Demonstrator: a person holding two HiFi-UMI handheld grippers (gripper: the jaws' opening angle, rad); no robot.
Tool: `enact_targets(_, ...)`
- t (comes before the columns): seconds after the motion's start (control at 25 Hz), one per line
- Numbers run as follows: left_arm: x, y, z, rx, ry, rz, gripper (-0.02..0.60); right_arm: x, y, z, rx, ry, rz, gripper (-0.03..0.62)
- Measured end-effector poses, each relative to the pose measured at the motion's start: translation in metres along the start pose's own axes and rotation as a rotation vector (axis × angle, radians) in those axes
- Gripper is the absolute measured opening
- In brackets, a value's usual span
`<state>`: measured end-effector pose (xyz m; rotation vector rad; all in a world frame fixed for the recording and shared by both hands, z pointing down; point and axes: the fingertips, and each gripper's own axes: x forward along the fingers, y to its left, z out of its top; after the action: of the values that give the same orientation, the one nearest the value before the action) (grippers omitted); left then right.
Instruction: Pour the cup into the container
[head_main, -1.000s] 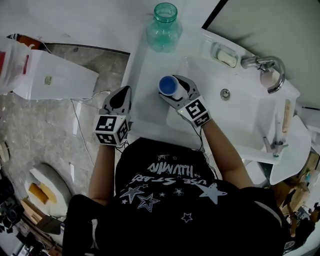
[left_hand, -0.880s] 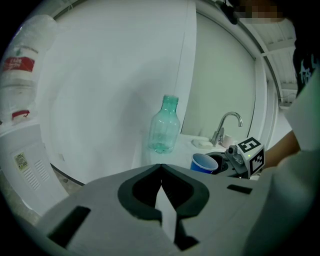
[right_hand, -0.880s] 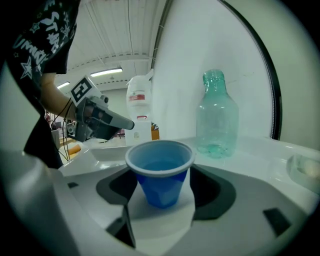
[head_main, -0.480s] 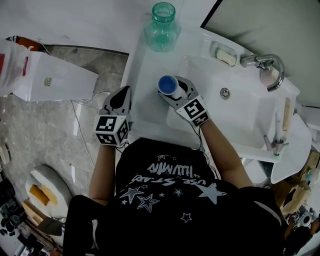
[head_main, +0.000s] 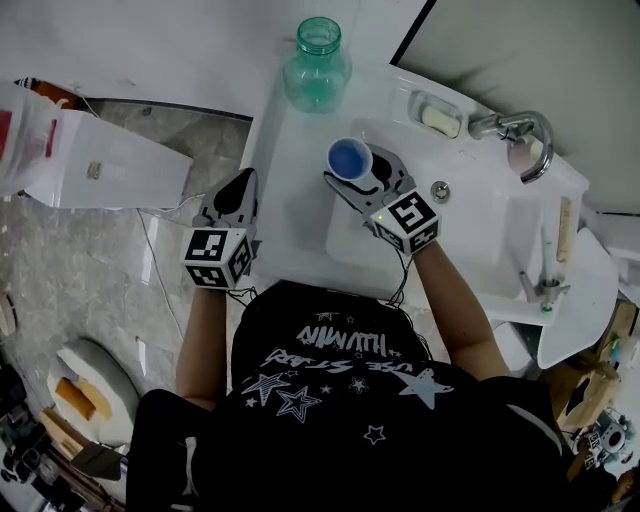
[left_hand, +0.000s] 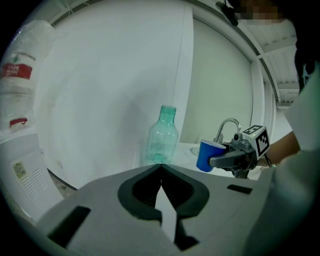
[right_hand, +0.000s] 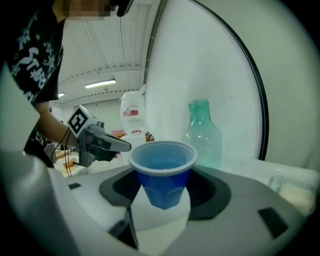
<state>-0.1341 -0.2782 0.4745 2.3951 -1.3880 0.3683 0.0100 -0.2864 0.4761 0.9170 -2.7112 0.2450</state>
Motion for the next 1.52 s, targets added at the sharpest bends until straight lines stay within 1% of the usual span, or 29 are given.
enact_targets(0.32,0.008,-0.004,0.043,0.032,-0.057,-0.014,0.009,-0.016,-0.027,0.062,0.004,-0.018,-0.011,0.273)
enact_targets(0.56,0.018,0.002,0.076,0.017,-0.108,-0.017,0.009,-0.021,-0.045,0.102,0.01,-0.015,-0.012,0.273)
enact_targets(0.76,0.027,0.007,0.104,0.039,-0.128,-0.03,0.009,-0.02,-0.066,0.134,0.021,-0.017,-0.021,0.273)
enact_targets(0.96,0.039,0.012,0.127,0.04,-0.142,-0.04,0.009,-0.012,-0.081,0.156,0.033,0.039,0.02,0.275)
enact_targets(1.2,0.055,0.015,0.144,0.053,-0.161,-0.058,0.009,0.003,-0.098,0.171,-0.048,0.124,0.018,0.275)
enact_targets(1.4,0.067,0.017,0.156,0.062,-0.176,-0.062,0.009,0.014,-0.118,0.171,-0.171,0.199,-0.047,0.272)
enact_targets(1.52,0.071,0.02,0.161,0.059,-0.185,-0.064,0.009,0.018,-0.126,0.171,-0.22,0.224,-0.077,0.27)
